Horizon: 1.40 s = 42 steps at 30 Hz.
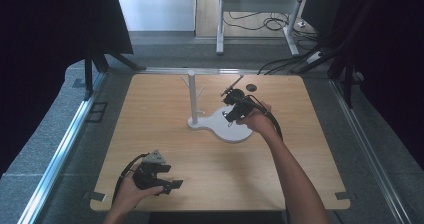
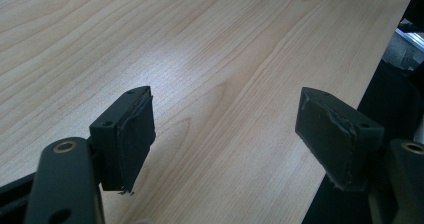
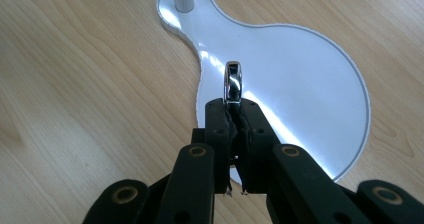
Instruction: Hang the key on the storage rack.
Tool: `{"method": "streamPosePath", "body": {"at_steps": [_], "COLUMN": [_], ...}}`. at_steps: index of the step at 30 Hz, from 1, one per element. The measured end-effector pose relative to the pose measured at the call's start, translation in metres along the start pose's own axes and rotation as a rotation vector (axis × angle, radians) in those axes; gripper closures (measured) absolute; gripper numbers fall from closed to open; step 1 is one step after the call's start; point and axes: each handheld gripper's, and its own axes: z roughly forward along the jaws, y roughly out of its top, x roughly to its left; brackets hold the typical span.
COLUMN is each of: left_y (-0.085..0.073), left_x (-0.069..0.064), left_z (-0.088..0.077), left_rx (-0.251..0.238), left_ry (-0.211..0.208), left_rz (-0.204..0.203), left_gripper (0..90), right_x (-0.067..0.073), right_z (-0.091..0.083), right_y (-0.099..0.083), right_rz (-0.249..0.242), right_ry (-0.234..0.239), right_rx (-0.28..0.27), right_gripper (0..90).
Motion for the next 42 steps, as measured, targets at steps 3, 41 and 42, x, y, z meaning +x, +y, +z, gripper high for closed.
{"method": "streamPosePath", "body": {"at_steps": [3, 41, 42], "left_y": [0.0, 0.0, 0.0], "left_x": [0.0, 0.003, 0.003], "left_z": [-0.001, -0.008, -0.008], "left_rx": [0.0, -0.02, -0.02], "left_ry": [0.0, -0.005, -0.005], "left_rz": [0.005, -0.001, -0.001], "left_gripper": [24.2, 24.1, 24.1], "right_x": [0.001, -0.006, -0.006], "right_z": [0.001, 0.013, 0.014], "right_y": [0.003, 0.053, 0.054], "right_rz": [0.0, 0.007, 0.005], "right_ry": [0.0, -0.009, -0.01], "right_rx": [0.002, 0.002, 0.001], "right_gripper": [84.6, 84.6, 84.6]}}
